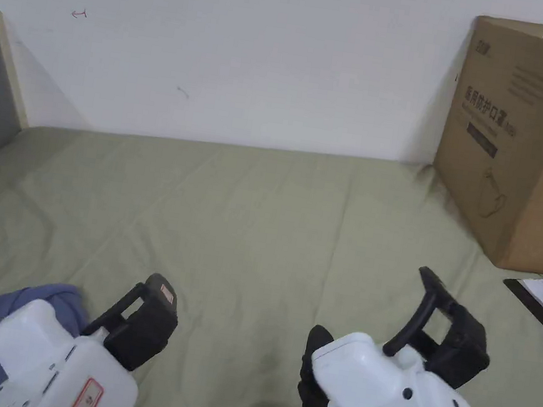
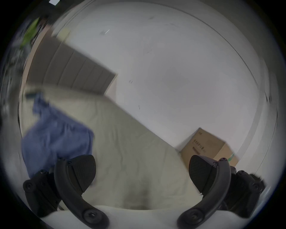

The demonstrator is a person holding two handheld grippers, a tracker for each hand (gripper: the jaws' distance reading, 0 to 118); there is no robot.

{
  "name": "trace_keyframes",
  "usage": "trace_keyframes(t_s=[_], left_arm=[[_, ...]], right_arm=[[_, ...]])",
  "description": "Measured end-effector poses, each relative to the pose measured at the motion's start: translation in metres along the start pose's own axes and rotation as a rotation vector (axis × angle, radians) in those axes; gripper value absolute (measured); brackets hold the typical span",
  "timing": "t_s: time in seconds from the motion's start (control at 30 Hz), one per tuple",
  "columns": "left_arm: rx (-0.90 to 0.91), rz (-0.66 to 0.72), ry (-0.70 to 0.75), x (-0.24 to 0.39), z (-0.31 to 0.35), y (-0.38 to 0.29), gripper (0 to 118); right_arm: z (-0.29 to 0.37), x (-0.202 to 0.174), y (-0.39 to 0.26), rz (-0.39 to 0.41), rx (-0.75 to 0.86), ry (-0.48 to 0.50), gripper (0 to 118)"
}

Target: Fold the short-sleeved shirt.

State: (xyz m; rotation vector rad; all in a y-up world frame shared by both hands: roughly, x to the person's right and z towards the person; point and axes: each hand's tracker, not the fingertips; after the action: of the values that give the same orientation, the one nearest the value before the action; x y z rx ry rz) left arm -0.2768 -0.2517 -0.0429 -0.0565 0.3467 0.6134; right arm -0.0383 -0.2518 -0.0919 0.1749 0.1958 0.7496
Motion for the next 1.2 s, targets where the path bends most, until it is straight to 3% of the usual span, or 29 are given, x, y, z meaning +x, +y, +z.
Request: trace_keyframes(t_s=[0.13, 0.17, 0.23, 0.27, 0.33, 0.4, 0.53, 0.77, 0.83, 0.87, 0.97, 1.0, 1.07, 1.1, 1.13, 1.2], left_arm=[[0.158, -0.43, -0.016, 0.04, 0.009, 0.005, 118], [0.199, -0.519, -0.04, 0.046, 0.013, 0.003, 118], [0.24, -0.632, -0.063, 0.057, 0.018, -0.002, 118], [0.252, -0.658, -0.066, 0.061, 0.02, -0.005, 118], [0.283, -0.662, -0.052, 0.058, 0.022, -0.012, 118], [0.285, -0.615, -0.031, 0.056, 0.024, -0.015, 118], [0.259, -0.583, -0.046, 0.049, 0.02, -0.011, 118], [0.263, -0.573, -0.05, 0.045, 0.017, 0.002, 118], [0.264, -0.595, -0.047, 0.046, 0.018, 0.002, 117], [0.259, -0.612, -0.036, 0.047, 0.018, 0.002, 115], [0.247, -0.628, -0.044, 0.047, 0.021, -0.002, 106], [0.252, -0.626, -0.051, 0.047, 0.022, -0.003, 77], [0.257, -0.639, -0.032, 0.048, 0.02, -0.004, 24], [0.255, -0.643, -0.022, 0.048, 0.019, -0.005, 14], [0.247, -0.65, -0.023, 0.047, 0.018, -0.004, 13], [0.226, -0.652, -0.027, 0.048, 0.017, -0.002, 0]], right_arm=[[-0.006, 0.032, -0.002, -0.505, -0.063, -0.028, 118], [-0.007, 0.038, -0.006, -0.648, -0.079, -0.029, 118], [-0.008, 0.047, -0.017, -0.86, -0.109, -0.02, 118], [-0.008, 0.049, -0.024, -0.935, -0.13, -0.036, 118], [-0.004, 0.048, -0.025, -1.002, -0.146, -0.059, 118], [0.002, 0.047, -0.027, -0.977, -0.115, -0.081, 118], [0.008, 0.046, -0.011, -0.848, -0.065, -0.127, 118], [-0.001, 0.052, -0.02, -0.826, -0.065, -0.124, 116], [0.0, 0.052, -0.021, -0.811, -0.067, -0.123, 100], [0.0, 0.052, -0.022, -0.796, -0.068, -0.137, 82], [0.0, 0.053, -0.022, -0.765, -0.066, -0.167, 59], [0.0, 0.053, -0.022, -0.757, -0.075, -0.176, 35], [0.0, 0.055, -0.023, -0.76, -0.084, -0.186, 21], [0.0, 0.057, -0.024, -0.764, -0.089, -0.186, 16], [0.0, 0.057, -0.025, -0.766, -0.096, -0.181, 10], [0.0, 0.055, -0.025, -0.738, -0.102, -0.207, 1]])
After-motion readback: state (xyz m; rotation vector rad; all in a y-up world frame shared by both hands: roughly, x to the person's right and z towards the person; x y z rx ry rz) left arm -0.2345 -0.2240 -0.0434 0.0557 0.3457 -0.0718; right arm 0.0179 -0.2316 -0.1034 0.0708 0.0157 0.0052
